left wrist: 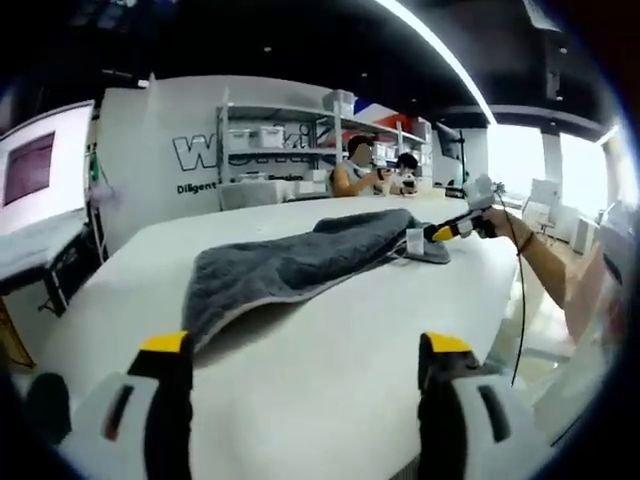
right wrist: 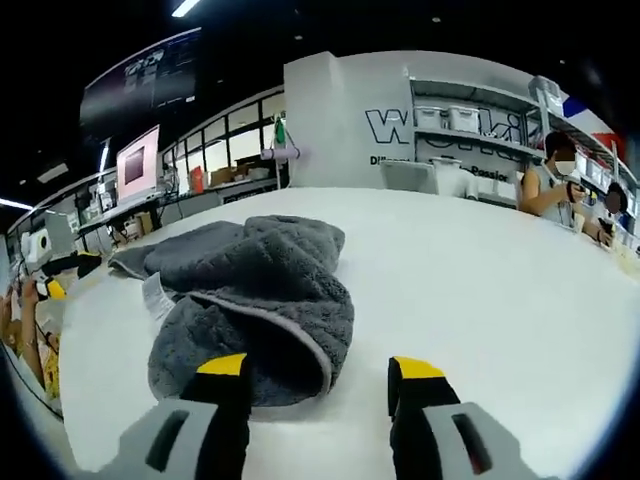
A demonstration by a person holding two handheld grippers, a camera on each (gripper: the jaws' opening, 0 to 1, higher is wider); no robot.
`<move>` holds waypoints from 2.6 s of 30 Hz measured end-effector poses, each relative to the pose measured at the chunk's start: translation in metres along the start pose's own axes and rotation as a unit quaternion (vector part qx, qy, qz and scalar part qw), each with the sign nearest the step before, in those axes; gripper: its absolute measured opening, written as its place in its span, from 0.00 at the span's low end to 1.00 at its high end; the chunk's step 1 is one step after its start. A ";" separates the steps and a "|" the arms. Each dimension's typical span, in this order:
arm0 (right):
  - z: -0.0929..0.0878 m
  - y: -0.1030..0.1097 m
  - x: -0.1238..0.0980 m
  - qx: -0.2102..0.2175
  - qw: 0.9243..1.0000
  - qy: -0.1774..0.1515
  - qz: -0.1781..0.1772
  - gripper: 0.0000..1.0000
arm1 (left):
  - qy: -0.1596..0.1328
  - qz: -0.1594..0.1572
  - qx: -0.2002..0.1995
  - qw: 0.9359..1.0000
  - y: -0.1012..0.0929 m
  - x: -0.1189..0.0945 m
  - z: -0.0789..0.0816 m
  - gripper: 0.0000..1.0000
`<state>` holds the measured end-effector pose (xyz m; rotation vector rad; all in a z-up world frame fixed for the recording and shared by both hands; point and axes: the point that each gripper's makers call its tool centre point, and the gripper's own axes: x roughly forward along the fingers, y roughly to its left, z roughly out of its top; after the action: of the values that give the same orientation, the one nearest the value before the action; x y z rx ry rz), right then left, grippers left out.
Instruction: Fold the towel on the table until its edges align and the towel forms a compact rectangular stack.
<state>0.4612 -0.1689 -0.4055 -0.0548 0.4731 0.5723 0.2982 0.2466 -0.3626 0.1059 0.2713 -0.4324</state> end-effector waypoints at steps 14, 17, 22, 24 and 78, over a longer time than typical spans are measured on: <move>0.002 0.010 0.003 0.025 0.999 -0.011 0.033 0.06 | 0.007 -0.004 -0.001 1.000 -0.002 0.000 -0.006 0.99; 0.006 0.011 0.000 0.018 0.999 -0.016 0.036 0.04 | 0.005 -0.003 -0.002 1.000 -0.001 -0.001 -0.006 0.99; 0.019 0.009 -0.006 -0.039 0.999 -0.002 0.029 0.03 | 0.003 0.000 -0.003 1.000 0.000 -0.004 -0.006 0.99; 0.026 0.004 -0.010 -0.071 0.997 0.014 0.016 0.03 | 0.003 0.001 -0.004 1.000 0.001 -0.005 -0.006 0.99; 0.245 0.318 0.106 -0.514 0.837 -0.130 0.134 0.02 | 0.007 0.026 -0.016 1.000 0.007 -0.035 -0.022 0.96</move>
<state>0.4714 0.1960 -0.2090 -0.9460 -0.1481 1.0487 0.2652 0.2705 -0.3731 0.0855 0.2893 -0.3752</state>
